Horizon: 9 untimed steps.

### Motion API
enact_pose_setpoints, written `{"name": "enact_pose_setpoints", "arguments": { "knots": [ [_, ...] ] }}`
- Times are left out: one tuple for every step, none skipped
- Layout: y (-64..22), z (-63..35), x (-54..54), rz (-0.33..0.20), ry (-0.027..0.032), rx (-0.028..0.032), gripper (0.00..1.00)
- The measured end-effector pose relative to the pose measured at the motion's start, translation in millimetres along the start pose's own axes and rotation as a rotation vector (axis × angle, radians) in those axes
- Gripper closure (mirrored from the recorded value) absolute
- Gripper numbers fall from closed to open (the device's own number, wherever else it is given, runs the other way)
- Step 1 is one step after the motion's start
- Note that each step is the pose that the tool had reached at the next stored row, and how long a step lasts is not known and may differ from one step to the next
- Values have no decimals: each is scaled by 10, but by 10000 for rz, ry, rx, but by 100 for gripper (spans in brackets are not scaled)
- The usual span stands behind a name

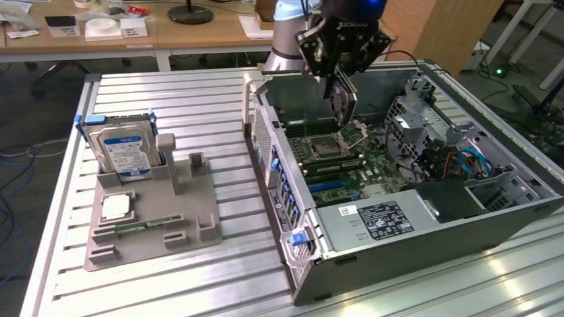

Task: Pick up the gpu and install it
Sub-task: 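Pick up the gpu and move the gpu toward the slot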

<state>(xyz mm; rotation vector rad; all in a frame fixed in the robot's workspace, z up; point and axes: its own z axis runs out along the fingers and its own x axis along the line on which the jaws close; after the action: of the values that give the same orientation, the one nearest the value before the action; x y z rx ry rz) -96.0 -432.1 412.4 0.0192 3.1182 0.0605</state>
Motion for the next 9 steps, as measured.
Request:
{"name": "enact_pose_setpoints", "arguments": {
  "knots": [
    [1,1,-40,-1,1,0,72],
    [2,3,-78,-2,1,0,72],
    [3,3,-115,-1,1,0,72],
    [4,5,-152,0,0,0,72],
    [5,6,-190,-1,0,0,72],
    [6,7,-227,-1,1,0,72],
    [7,8,-268,0,0,0,72],
    [8,10,-306,0,0,0,72],
    [9,11,-345,-2,0,-1,72]
  ]
}}
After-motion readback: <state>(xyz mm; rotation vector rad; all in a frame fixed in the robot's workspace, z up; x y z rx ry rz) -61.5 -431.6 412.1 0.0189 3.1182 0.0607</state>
